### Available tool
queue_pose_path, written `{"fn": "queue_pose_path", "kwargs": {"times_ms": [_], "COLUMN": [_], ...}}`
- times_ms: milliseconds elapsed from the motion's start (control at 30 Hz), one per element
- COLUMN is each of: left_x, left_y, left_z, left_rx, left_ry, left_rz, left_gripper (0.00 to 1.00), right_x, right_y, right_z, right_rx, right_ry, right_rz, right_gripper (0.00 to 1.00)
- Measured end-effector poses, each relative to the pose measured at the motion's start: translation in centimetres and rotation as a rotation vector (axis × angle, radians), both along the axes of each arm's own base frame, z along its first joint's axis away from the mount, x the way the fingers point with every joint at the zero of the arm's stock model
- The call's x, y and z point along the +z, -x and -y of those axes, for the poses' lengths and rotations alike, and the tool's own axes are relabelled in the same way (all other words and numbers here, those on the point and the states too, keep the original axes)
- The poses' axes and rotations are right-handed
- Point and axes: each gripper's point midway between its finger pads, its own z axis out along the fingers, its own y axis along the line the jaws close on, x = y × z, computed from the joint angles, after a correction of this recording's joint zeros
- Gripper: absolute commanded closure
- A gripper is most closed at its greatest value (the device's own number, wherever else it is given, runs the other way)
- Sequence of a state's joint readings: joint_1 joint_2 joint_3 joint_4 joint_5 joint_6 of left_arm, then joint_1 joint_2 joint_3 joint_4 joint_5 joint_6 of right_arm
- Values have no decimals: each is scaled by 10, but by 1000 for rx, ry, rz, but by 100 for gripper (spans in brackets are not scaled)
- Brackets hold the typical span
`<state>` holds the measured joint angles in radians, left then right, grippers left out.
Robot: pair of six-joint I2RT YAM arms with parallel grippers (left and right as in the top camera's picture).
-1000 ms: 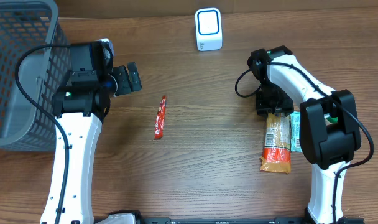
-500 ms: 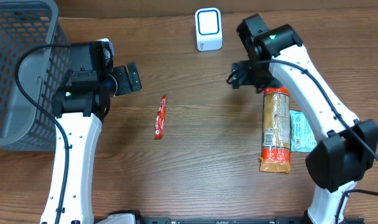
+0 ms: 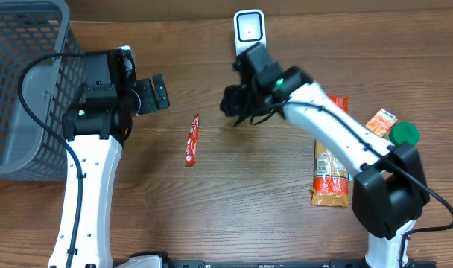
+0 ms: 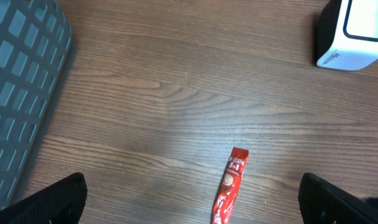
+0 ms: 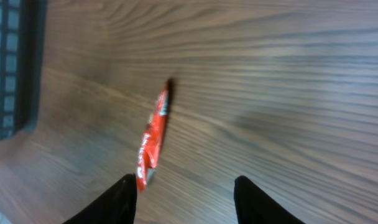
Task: Scan the item barcode
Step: 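Move the right gripper left over the red sachet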
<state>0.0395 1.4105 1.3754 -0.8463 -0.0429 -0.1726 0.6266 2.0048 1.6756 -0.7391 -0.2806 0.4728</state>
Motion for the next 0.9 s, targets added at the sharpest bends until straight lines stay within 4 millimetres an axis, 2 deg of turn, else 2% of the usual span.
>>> {"fn": "queue_pose_path", "kwargs": {"times_ms": [133,233,400,700,900], "left_x": [0,0,0,0,0], "left_y": [0,0,0,0,0], "left_z": [0,0,0,0,0], "left_rx": [0,0,0,0,0], "left_ry": [0,0,0,0,0], "left_rz": [1,0,0,0,0], "left_gripper": [0,0,0,0,0], "right_x": [-19,-34,-50,-54,-82], "right_y": [10,22,40,59,63], "right_z": [-32,-50,-75,-102,-106], "right_rx": [36,59,82,66,67], "right_ry": [-60,-81,-112,-90,-46], "right_rz": [67,119,228,375,369], "right_gripper": [51,51,50,44,46]}}
